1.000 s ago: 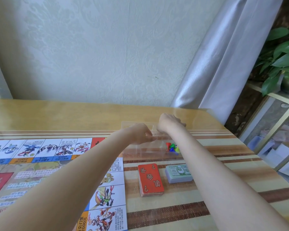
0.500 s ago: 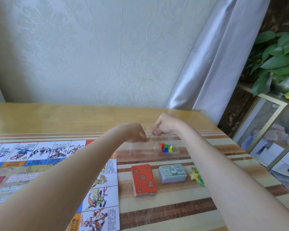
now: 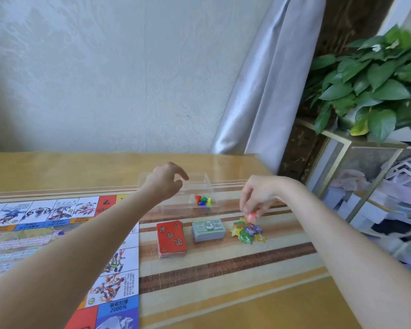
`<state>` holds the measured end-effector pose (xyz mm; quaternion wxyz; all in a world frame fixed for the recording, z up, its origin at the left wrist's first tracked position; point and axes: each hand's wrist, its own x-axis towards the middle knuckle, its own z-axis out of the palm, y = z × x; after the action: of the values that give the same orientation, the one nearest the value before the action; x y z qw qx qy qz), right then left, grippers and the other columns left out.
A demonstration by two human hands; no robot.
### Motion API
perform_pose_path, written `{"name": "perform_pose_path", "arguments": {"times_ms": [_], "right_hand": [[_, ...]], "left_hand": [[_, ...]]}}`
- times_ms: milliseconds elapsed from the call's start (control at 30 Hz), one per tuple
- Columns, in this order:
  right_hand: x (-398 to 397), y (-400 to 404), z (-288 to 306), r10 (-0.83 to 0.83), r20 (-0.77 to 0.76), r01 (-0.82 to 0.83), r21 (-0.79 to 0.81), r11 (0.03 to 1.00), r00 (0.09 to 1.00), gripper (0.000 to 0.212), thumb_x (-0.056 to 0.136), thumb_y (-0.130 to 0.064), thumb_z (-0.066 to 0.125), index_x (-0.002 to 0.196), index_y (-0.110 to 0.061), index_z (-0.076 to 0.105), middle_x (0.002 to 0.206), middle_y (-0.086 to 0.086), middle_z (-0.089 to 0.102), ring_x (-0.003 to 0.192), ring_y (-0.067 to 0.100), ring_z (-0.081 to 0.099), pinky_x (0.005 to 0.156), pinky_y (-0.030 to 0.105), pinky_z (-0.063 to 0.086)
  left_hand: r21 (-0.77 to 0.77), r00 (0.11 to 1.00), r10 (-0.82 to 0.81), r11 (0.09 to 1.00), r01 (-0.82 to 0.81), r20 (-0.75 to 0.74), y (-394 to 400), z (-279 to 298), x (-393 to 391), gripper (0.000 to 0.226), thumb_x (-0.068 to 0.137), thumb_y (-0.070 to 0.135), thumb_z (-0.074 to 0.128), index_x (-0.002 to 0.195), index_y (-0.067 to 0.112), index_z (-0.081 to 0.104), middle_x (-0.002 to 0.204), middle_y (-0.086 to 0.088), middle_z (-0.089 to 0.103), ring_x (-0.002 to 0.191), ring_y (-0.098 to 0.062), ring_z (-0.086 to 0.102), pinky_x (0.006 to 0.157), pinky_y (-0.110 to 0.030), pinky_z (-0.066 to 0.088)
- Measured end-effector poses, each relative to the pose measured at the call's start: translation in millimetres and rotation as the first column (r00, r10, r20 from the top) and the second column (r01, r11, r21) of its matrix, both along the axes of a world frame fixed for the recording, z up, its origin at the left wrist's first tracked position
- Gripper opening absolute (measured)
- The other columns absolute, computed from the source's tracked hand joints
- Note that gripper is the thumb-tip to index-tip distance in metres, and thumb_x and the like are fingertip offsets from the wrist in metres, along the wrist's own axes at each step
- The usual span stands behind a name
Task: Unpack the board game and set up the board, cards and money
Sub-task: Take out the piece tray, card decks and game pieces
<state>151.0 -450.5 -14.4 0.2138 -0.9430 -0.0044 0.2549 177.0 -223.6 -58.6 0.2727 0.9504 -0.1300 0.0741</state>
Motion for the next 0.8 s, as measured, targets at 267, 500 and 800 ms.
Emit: {"name": "perform_pose_path", "arguments": {"times_ms": [267,500,800], "right_hand": [[-2.2,31.1,-19.6,0.195,0.444,-0.224,0.015,0.974,0.875,0.027,0.089,-0.023,0.061,0.115,-0.017,0.065,0.123,0.000,0.061,0.113,0.016,0.056,0.097,0.029,0.043],[4.9,53.6,-50.7,0.426,0.493,-0.342,-0.256,0.904,0.758,0.031,0.097,-0.016,0.044,0.124,-0.017,0.058,0.128,0.000,0.050,0.110,0.022,0.051,0.083,0.028,0.040],[6.4,55.2,-58.1,0.490,0.492,-0.375,-0.318,0.871,0.720,0.032,0.099,-0.021,0.033,0.104,-0.011,0.062,0.108,0.005,0.058,0.099,0.026,0.055,0.079,0.035,0.043]], "left_hand": [[0.222,0.972,-0.148,0.957,0.188,-0.185,-15.6,-7.2,-16.8,0.038,0.092,0.015,0.053,0.131,0.016,0.052,0.137,0.000,0.051,0.125,-0.017,0.047,0.103,-0.028,0.034],[0.256,0.962,-0.151,0.944,0.209,-0.229,-10.2,-12.4,-18.6,0.046,0.096,0.016,0.047,0.140,0.020,0.038,0.143,0.005,0.044,0.129,-0.015,0.043,0.109,-0.029,0.030],[0.291,0.951,-0.123,0.934,0.208,-0.285,-12.8,-10.5,-20.5,0.044,0.098,0.018,0.042,0.141,0.026,0.038,0.145,0.001,0.042,0.129,-0.021,0.042,0.107,-0.035,0.032]]}}
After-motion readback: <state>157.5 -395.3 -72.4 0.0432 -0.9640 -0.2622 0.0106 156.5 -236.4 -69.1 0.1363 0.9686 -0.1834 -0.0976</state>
